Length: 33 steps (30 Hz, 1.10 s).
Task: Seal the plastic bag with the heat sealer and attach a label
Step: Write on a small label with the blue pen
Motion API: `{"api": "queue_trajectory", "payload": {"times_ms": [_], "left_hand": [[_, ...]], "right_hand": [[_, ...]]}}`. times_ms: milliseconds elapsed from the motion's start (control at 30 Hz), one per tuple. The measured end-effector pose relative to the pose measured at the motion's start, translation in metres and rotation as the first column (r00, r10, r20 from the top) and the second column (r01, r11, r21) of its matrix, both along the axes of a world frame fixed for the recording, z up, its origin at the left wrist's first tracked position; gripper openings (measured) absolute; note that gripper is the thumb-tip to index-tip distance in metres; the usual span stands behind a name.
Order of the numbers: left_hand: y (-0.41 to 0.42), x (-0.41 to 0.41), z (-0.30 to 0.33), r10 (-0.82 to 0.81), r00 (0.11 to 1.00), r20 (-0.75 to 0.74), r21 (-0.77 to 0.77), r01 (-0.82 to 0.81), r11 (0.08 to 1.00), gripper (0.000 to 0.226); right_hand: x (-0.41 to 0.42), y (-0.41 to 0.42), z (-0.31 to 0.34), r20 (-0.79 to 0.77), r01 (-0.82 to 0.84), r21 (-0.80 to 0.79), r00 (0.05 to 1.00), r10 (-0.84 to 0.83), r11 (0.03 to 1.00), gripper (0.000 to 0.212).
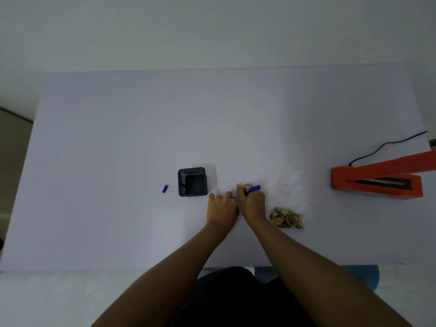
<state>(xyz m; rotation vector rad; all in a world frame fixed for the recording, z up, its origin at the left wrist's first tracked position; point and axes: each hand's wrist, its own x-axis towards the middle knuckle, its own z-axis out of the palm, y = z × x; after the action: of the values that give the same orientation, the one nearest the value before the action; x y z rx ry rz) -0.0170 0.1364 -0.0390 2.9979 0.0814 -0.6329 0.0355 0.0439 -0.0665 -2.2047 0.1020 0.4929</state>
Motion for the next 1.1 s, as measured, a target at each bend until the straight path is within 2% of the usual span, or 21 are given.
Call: {"api": "queue_trajectory", "payload": {"times_ms": [167, 300, 500, 833, 1100], "left_hand": [[-0.001, -0.004, -0.003, 0.015, 1.0, 0.011, -0.013, -0.015, 1.0, 0.02], [-0.002, -0.005, -0.004, 0.005, 1.0, 0.015, -0.013, -0.005, 1.0, 0.02], [0.001, -0.004, -0.005, -0.014, 1.0, 0.014, -0.026, 0.015, 1.0, 0.027], [0.001, 0.0, -0.003, -0.02, 1.0, -0.01, -0.047, 0.02, 0.999, 0.032], [-0.001, 0.001, -0.002, -0.002, 1.0, -0.026, -0.065, 0.0, 0.998, 0.03]], "right_hand": [[-0.002, 0.0, 0.0, 0.006, -0.027, 0.001, 1.0, 0.027, 1.0, 0.033], [-0.002, -0.003, -0.003, -0.004, 0.06, 0.017, 0.998, -0.06, 0.998, 0.037], [-0.003, 0.005, -0.003, -0.017, -0.037, 0.04, 0.999, 0.037, 0.999, 0.032], [-0.005, 0.004, -0.008, -0.044, 0.005, 0.063, 0.999, -0.002, 0.998, 0.035], [-0.007, 0.003, -0.011, -0.008, 0.017, 0.067, 1.0, -0.017, 0.998, 0.037]]}}
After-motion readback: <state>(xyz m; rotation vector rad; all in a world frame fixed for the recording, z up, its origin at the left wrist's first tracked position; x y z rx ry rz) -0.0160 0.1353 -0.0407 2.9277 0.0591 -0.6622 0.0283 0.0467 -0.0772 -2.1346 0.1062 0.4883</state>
